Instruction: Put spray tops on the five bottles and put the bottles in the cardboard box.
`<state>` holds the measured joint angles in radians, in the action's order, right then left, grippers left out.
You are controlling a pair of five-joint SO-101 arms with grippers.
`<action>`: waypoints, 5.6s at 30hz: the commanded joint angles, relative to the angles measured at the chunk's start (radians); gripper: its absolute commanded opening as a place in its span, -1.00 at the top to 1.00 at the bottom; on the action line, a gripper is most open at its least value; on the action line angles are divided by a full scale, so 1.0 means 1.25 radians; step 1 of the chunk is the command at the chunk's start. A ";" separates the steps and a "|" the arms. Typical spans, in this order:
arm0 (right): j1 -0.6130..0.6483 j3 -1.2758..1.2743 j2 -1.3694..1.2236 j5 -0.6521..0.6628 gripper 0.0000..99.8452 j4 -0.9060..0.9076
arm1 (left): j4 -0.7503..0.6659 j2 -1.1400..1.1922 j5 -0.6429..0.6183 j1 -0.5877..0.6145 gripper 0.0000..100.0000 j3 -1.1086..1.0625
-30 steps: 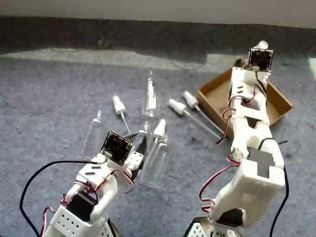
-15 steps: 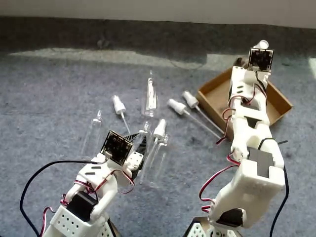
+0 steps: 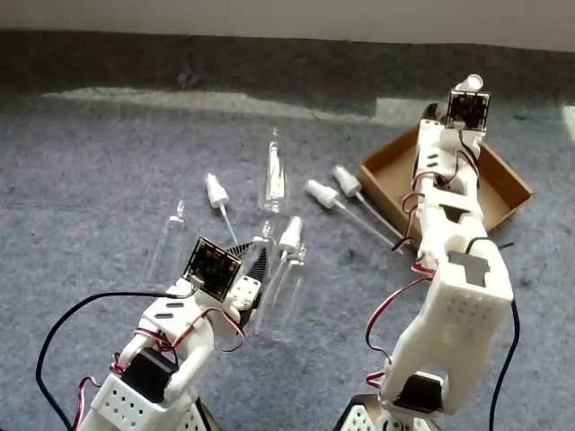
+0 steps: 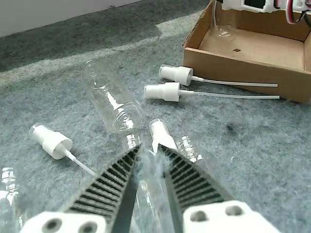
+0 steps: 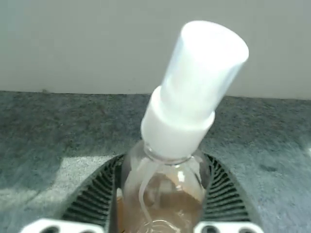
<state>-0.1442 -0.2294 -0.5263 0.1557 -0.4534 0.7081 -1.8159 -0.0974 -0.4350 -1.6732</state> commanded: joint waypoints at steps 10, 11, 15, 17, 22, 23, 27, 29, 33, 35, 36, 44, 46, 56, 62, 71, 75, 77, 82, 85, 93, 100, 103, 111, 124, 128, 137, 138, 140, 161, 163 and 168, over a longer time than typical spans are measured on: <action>0.002 0.040 0.014 0.004 0.81 -0.015 | 0.004 -0.010 -0.001 0.013 0.99 -0.017; 0.001 0.026 0.014 0.006 0.81 -0.015 | 0.004 -0.010 -0.001 0.013 0.99 -0.017; 0.004 -0.014 0.014 0.007 0.80 -0.015 | 0.004 -0.010 -0.001 0.013 0.99 -0.017; 0.004 -0.026 0.014 0.005 0.74 -0.015 | 0.004 -0.010 -0.001 0.013 0.99 -0.017; 0.004 -0.069 0.014 0.005 0.56 -0.020 | 0.004 -0.010 -0.001 0.013 0.99 -0.017; 0.004 -0.074 0.014 0.005 0.54 -0.020 | 0.004 -0.010 -0.001 0.013 0.99 -0.017; 0.003 -0.077 0.018 0.005 0.46 -0.017 | 0.004 -0.010 -0.001 0.013 0.99 -0.017; 0.001 -0.077 0.019 0.005 0.42 -0.015 | 0.004 -0.010 -0.001 0.013 0.99 -0.017; -0.001 -0.077 0.020 0.006 0.40 -0.014 | 0.004 -0.010 -0.001 0.013 0.99 -0.017; -0.001 -0.077 0.020 0.007 0.40 -0.014 | 0.004 -0.010 -0.001 0.013 0.99 -0.017; -0.001 -0.077 0.021 0.007 0.40 -0.013 | 0.004 -0.010 -0.001 0.013 0.99 -0.017; 0.002 -0.071 0.120 0.005 0.40 0.193 | 0.004 -0.010 -0.001 0.013 0.99 -0.017; 0.004 -0.072 0.160 0.005 0.40 0.245 | 0.004 -0.010 -0.001 0.013 0.99 -0.017; -0.001 -0.069 0.279 0.005 0.40 0.431 | 0.004 -0.010 -0.001 0.013 0.99 -0.017; -0.001 -0.072 0.409 0.006 0.40 0.585 | 0.004 -0.010 -0.001 0.013 0.99 -0.017; 0.004 -0.078 0.677 0.005 0.40 0.886 | 0.004 -0.010 -0.001 0.013 0.99 -0.017; 0.006 -0.078 0.764 0.005 0.40 1.034 | 0.004 -0.010 -0.001 0.013 0.99 -0.017; 0.006 -0.080 0.787 0.005 0.40 1.109 | 0.004 -0.010 -0.001 0.013 0.99 -0.017; 0.025 -0.187 0.797 0.005 0.40 1.202 | 0.004 -0.010 -0.001 0.013 0.99 -0.017; 0.064 -0.253 0.797 0.005 0.40 1.240 | 0.004 -0.010 -0.001 0.013 0.99 -0.017; 0.143 -0.228 0.855 0.005 0.41 1.481 | 0.004 -0.010 -0.001 0.014 0.99 -0.017; 0.143 -0.213 1.088 0.005 0.41 1.564 | 0.004 -0.010 -0.001 0.014 0.99 -0.017; 0.143 -0.229 1.207 0.005 0.41 1.550 | 0.004 -0.010 -0.001 0.014 0.99 -0.017; 0.143 -0.490 1.461 0.005 0.41 1.386 | 0.004 -0.010 -0.001 0.014 0.99 -0.017; 0.190 -0.589 1.605 0.005 0.98 1.330 | 0.004 -0.010 -0.001 0.014 0.99 -0.017; 0.298 -0.591 1.605 0.005 0.98 1.328 | 0.005 -0.010 -0.001 0.014 0.99 -0.017; 0.328 -0.737 1.610 0.005 0.98 1.158 | 0.000 -0.010 -0.001 0.073 0.99 -0.017; 0.328 -0.763 1.610 0.005 0.98 1.132 | 0.000 -0.010 -0.001 0.074 0.99 -0.017; 0.328 -0.805 1.610 0.005 0.98 1.093 | 0.000 -0.010 -0.001 0.072 0.99 -0.017; 0.257 -1.118 1.610 0.005 0.98 0.771 | 0.000 -0.010 -0.001 0.074 0.99 -0.017; 0.257 -1.147 1.610 0.005 0.98 0.742 | 0.000 -0.010 -0.001 0.074 0.99 -0.008; 0.255 -1.181 1.610 0.005 0.98 0.687 | 0.036 -0.010 -0.001 0.077 0.99 0.068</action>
<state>0.1872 -1.6717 1.4699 0.1573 0.4595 0.7142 -1.8159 -0.0974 -0.3521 -1.6686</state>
